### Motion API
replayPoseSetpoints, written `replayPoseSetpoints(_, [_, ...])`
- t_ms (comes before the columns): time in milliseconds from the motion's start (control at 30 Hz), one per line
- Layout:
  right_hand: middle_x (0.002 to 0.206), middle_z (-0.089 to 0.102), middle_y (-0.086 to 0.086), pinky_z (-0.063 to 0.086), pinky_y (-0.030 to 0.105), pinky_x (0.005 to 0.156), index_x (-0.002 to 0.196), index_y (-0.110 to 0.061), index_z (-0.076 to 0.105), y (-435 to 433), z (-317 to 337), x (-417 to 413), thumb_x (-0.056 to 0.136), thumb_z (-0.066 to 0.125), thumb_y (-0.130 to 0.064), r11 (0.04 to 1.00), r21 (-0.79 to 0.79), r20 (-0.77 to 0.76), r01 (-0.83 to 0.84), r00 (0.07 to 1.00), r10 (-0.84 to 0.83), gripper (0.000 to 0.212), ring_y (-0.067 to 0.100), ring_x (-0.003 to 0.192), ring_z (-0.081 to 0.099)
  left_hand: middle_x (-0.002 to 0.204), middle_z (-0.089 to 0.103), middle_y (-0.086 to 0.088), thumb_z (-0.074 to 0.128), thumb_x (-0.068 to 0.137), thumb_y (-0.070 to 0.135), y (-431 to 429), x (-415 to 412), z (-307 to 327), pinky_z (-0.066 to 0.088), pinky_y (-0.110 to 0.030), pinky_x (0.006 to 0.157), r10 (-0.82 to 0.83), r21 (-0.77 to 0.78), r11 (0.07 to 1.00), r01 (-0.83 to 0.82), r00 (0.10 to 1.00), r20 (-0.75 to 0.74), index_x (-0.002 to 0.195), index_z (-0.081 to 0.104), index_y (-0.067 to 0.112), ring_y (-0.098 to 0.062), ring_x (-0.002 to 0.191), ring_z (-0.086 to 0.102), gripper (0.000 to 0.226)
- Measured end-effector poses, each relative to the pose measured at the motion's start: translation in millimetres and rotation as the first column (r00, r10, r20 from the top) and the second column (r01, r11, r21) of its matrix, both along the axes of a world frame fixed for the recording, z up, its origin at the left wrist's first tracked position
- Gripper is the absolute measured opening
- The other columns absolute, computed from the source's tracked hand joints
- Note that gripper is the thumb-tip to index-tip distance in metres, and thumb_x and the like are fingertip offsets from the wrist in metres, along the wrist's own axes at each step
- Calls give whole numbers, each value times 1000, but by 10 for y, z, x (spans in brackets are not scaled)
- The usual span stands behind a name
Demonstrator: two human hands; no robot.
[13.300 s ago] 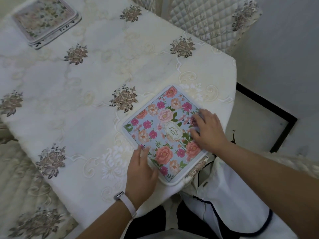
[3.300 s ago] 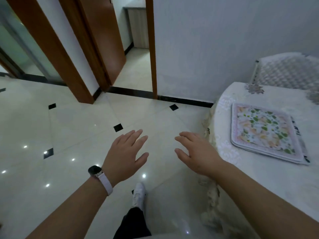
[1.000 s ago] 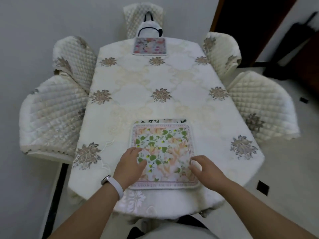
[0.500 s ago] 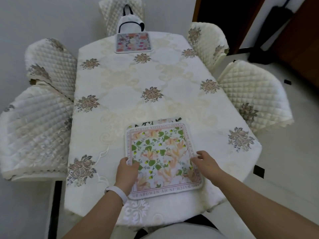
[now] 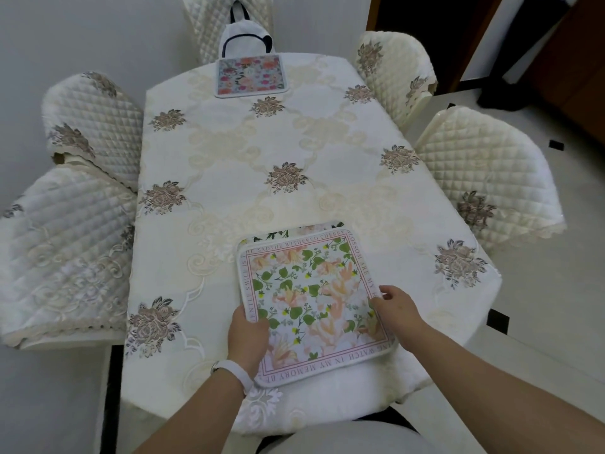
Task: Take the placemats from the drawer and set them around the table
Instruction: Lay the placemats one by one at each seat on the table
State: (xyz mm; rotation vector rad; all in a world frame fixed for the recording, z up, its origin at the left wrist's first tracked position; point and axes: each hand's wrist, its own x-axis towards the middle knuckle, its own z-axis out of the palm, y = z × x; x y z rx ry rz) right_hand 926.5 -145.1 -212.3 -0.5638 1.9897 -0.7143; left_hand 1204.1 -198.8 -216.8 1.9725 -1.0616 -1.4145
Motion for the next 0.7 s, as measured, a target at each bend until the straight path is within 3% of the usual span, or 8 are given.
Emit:
replayPoseSetpoints(133, [88,68,0,45,19,41,102,-21,61,16,9,-88,89,56,-14,999,7,-64,-44,997,44,15,11,60,66,102,73,-4,55,92,1,-2,-46,-18,61,-38,72,24,78,997,-15,993,-119,116,66,17,-25,87,72,30])
replayPoseSetpoints(267, [89,68,-3,49,22,47,97,-23,60,12,27,-177,90,55,-15,997,18,-25,-81,996,81,13,9,67,67,107,72,-6,56,92,0,-1,-125,-2,58,-48,86,38,92,996,-24,987,-156,118,64,16,-30,95,70,31])
replayPoseSetpoints(333, [94,68,-3,50,26,55,99,-23,61,25,29,-236,90,55,-14,995,27,12,-94,996,93,14,14,77,68,108,70,-6,57,93,1,0,-169,10,58,-42,80,51,73,997,-40,986,-156,118,62,15,-27,95,68,29])
replayPoseSetpoints(400, [97,68,-3,52,28,59,100,-23,61,37,30,-287,91,55,-14,994,22,29,-104,994,104,14,16,82,68,102,70,-1,58,93,1,6,-219,47,54,-28,65,55,39,998,-50,987,-152,114,62,18,-18,88,67,28])
replayPoseSetpoints(533, [94,69,-3,52,26,53,97,-25,59,-21,133,-365,92,52,-15,989,-28,3,-143,990,143,14,13,71,70,99,69,7,58,93,1,16,-357,204,49,-12,53,48,-16,999,-51,984,-171,110,62,23,-7,83,66,28])
replayPoseSetpoints(700, [89,68,-1,46,19,39,94,-27,58,-233,389,-502,93,50,-13,976,-129,-20,-173,985,172,17,8,49,65,88,77,-6,59,92,0,-34,-453,419,56,-27,49,137,-51,987,-152,967,-217,105,68,17,-24,69,75,23])
